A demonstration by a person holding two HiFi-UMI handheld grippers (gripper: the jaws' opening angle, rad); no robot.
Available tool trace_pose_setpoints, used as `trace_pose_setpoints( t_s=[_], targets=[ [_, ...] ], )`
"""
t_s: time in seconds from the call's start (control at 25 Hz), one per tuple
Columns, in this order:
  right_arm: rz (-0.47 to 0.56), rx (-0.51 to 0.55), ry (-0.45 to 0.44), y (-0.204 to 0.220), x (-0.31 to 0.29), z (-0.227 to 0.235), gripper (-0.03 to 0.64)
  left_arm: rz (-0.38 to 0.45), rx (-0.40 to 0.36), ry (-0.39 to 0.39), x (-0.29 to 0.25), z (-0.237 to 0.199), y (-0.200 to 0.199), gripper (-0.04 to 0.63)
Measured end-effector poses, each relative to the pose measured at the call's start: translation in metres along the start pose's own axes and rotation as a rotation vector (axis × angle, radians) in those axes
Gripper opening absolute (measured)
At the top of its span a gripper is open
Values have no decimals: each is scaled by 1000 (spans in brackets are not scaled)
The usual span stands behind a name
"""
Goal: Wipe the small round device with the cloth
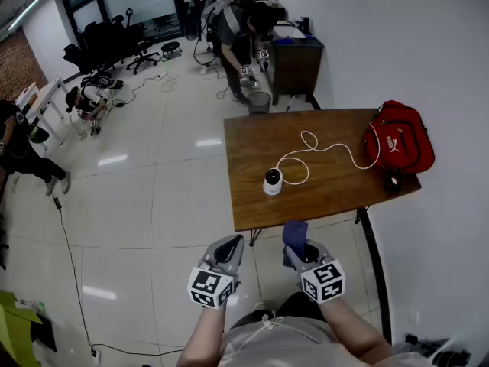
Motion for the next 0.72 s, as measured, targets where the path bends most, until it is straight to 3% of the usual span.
trace_pose_setpoints(
  t_s=[0.24,0.44,0.72],
  targets=[
    [-24,-48,-9,-3,-30,34,104,-38,15,4,-36,-13,8,6],
    [-52,45,-46,-25,-67,80,104,-58,2,-7,-94,-26,0,6],
    [-79,56,-97,-52,-120,157,105,-69,-9,-8,-177,-47,-10,6]
  ],
)
Point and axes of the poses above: the fingertips, and each gripper's own axes: x backward along the fingers, z to its right, y out of its underside, the point moved 9 cm from there along x, backward along the fingers, and after that the axes turned 5 degrees about -y, right-handed, at the moved point
